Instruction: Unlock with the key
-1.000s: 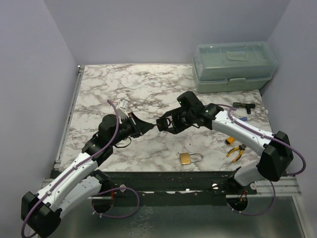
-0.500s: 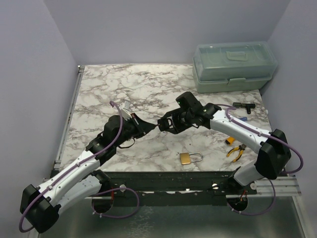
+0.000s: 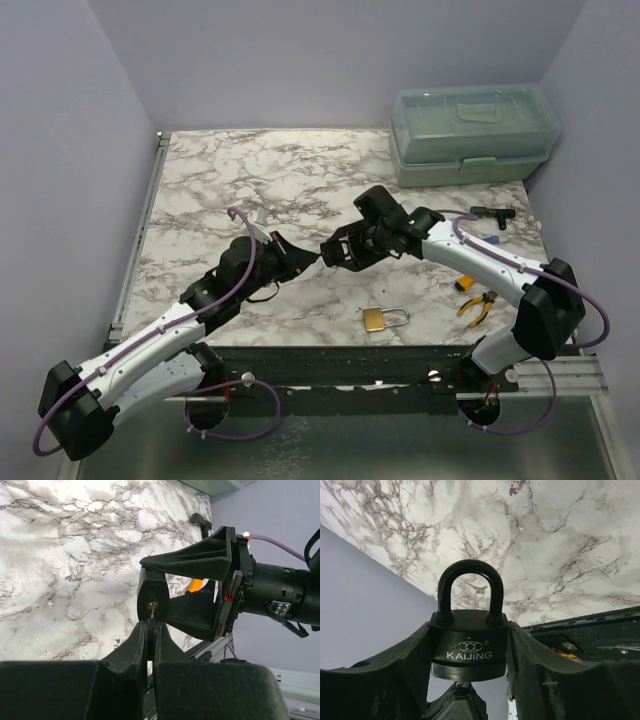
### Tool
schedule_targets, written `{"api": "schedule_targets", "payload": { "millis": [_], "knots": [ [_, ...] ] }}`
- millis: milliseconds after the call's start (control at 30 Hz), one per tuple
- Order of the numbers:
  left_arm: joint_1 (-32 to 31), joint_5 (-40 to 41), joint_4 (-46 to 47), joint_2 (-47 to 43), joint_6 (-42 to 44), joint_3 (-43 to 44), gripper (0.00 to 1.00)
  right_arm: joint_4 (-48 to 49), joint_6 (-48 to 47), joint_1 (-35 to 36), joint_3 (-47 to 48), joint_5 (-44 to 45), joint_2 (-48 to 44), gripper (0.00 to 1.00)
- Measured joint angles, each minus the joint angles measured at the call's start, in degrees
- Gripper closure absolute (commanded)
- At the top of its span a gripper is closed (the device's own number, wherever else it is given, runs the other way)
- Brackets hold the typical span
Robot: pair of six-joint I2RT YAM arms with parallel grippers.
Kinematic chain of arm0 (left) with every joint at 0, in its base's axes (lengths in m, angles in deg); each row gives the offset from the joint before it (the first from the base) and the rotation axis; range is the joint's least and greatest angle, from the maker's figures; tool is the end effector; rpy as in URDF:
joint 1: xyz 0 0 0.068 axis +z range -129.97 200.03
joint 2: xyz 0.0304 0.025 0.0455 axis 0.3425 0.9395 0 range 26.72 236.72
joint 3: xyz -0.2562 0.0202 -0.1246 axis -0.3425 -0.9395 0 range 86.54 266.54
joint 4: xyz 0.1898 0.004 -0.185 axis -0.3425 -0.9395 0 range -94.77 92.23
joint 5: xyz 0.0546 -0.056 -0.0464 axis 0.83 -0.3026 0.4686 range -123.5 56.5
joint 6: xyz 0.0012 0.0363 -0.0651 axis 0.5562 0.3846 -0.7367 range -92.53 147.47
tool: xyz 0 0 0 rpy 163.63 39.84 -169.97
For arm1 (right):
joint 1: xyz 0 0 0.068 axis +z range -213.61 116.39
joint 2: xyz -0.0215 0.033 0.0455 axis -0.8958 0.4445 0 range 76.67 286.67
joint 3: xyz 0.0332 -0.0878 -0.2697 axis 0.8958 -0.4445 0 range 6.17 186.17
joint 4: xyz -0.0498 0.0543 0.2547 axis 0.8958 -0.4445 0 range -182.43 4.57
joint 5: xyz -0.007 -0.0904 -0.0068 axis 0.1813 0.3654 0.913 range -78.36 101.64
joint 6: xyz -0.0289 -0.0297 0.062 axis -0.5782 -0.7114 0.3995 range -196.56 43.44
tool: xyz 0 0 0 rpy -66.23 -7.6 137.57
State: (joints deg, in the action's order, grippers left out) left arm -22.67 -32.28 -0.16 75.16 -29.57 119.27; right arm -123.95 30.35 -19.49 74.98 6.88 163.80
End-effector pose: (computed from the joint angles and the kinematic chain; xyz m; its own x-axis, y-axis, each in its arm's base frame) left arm 0.1639 -0.1495 0.2689 -0.6807 -0.5132 -0.5227 0.1693 0.5840 -0.7939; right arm 0.2375 0.2376 0.2549 -0.5201 0.8238 0.2254 0.7863 0.3587 0.5031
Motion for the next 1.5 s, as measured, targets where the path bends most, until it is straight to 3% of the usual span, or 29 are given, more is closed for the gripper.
{"api": "schedule_targets", "payload": {
  "millis": [533, 1067, 1500],
  "knots": [
    [-3.0, 4.0, 0.8, 0.0, 0.0, -0.7, 1.00, 0.0, -0.4, -0.1, -0.3, 0.1, 0.0, 1.00],
    [-7.8, 12.6, 2.1, 8.1, -3.3, 2.8, 1.00, -1.0, -1.3, -1.3, -0.6, 4.5, 0.0, 1.00],
    [-9.9, 14.3, 3.4, 9.0, 2.2, 3.5, 1.00, -1.4, -2.4, -1.5, -0.6, 5.1, -0.4, 1.00]
  ]
}}
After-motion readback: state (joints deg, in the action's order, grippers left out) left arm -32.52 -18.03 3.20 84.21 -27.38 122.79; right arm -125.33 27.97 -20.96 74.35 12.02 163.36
